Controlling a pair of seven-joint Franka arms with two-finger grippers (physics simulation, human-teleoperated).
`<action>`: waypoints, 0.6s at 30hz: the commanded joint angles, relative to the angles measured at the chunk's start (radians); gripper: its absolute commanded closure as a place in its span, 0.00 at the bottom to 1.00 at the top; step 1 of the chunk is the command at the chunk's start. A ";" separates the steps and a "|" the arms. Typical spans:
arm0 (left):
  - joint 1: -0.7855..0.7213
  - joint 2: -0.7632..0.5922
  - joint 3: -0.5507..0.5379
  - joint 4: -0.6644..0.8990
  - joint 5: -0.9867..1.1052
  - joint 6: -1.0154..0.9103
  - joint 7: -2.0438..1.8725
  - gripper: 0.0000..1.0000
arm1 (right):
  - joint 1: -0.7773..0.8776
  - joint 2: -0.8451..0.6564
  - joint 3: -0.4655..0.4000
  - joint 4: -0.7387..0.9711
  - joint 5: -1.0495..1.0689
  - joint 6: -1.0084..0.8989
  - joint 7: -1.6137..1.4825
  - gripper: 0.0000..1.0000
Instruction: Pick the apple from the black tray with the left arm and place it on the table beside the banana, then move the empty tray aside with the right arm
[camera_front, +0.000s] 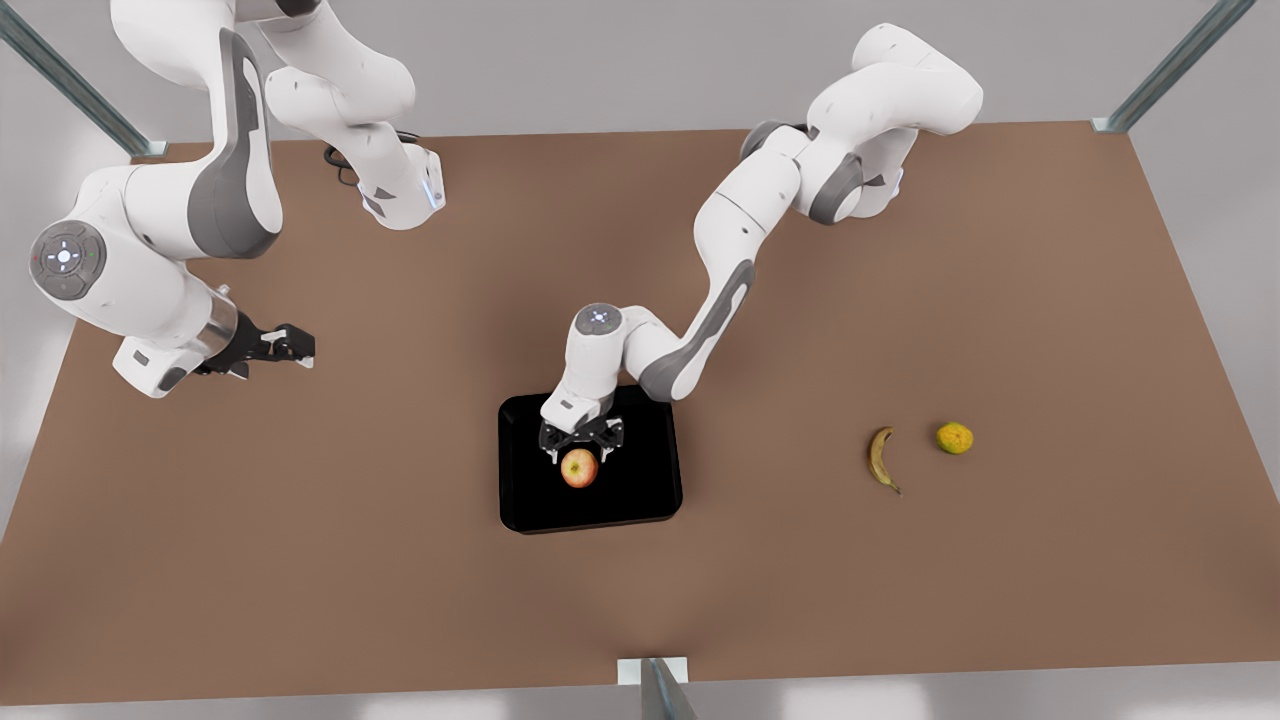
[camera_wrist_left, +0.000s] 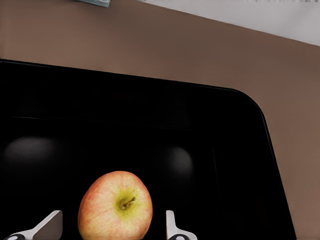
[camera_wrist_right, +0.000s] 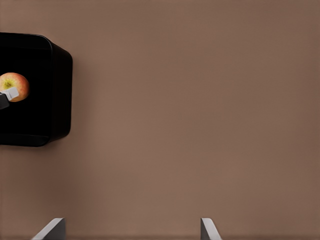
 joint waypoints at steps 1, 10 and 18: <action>0.000 0.009 0.002 0.003 0.006 0.010 -0.116 0.00 | -0.001 -0.001 0.001 0.000 0.001 0.000 0.008 0.00; 0.000 0.072 0.026 0.003 0.006 0.127 -0.126 0.00 | -0.001 -0.001 -0.001 0.000 0.001 -0.001 0.008 0.00; 0.000 0.057 0.029 0.003 0.005 0.118 -0.151 0.30 | -0.001 -0.001 0.001 0.000 0.001 0.000 0.008 0.00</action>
